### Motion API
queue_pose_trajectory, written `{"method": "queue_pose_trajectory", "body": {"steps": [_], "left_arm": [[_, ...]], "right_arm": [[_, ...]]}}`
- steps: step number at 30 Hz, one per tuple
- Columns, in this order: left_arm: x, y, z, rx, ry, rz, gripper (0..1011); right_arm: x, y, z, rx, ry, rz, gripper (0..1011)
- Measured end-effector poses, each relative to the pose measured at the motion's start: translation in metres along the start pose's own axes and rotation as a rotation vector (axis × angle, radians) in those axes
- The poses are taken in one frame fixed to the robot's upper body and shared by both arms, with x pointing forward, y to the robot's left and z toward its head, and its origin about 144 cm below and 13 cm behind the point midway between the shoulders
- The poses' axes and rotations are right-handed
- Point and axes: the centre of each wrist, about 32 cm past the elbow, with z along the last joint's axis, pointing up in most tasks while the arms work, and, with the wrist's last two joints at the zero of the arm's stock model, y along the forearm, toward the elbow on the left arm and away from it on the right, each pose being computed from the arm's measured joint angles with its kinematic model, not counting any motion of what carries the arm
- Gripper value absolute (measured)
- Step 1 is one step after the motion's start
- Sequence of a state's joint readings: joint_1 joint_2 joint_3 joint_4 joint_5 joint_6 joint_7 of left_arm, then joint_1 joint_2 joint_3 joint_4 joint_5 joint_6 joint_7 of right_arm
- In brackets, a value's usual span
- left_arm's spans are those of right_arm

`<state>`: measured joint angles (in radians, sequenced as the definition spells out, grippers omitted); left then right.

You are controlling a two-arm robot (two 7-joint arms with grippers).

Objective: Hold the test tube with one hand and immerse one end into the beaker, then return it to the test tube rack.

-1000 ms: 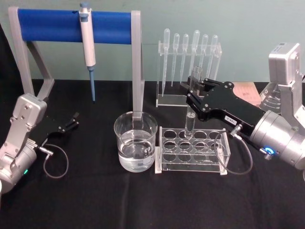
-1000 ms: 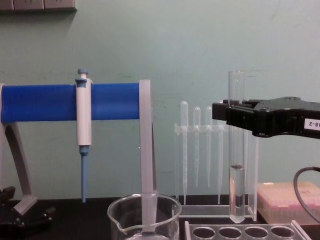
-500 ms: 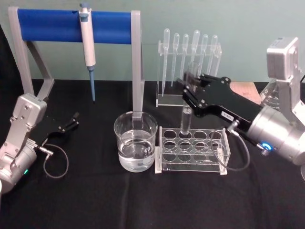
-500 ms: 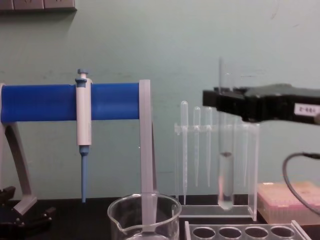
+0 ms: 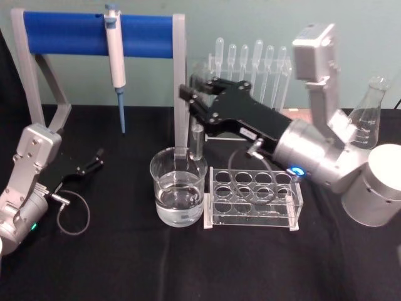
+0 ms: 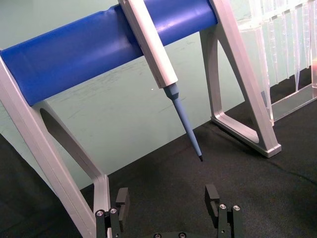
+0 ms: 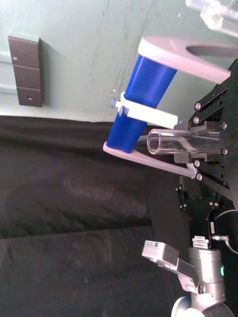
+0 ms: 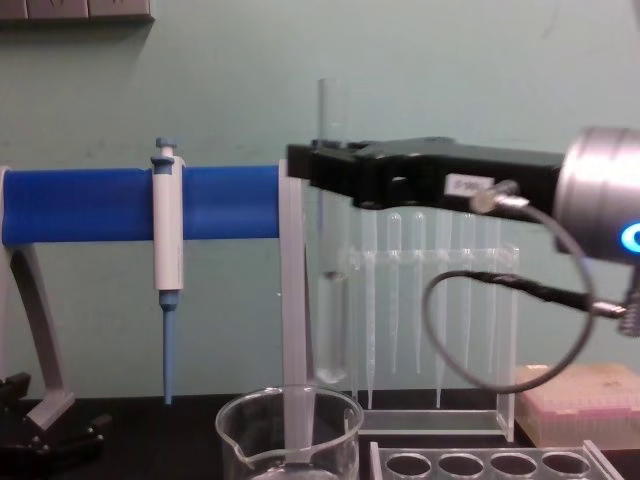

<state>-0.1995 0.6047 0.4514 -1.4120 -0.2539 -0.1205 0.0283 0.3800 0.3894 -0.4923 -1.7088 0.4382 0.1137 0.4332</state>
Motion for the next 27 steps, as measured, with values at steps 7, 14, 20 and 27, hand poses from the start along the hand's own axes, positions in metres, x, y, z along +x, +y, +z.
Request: {"method": "queue_pose_trajectory", "body": {"steps": [7, 14, 20, 27], "left_arm": [[0.0, 0.0, 0.0, 0.0, 0.0, 0.0, 1000], [0.0, 0.0, 0.0, 0.0, 0.0, 0.0, 1000], [0.0, 0.0, 0.0, 0.0, 0.0, 0.0, 1000], [0.0, 0.0, 0.0, 0.0, 0.0, 0.0, 1000]], "right_arm": [[-0.002, 0.02, -0.02, -0.008, 0.005, 0.01, 226], [-0.006, 0.026, -0.046, -0.032, 0.036, 0.013, 226], [-0.011, 0.024, -0.068, -0.056, 0.05, 0.014, 226], [-0.016, 0.021, -0.087, -0.079, 0.048, 0.014, 227]]}}
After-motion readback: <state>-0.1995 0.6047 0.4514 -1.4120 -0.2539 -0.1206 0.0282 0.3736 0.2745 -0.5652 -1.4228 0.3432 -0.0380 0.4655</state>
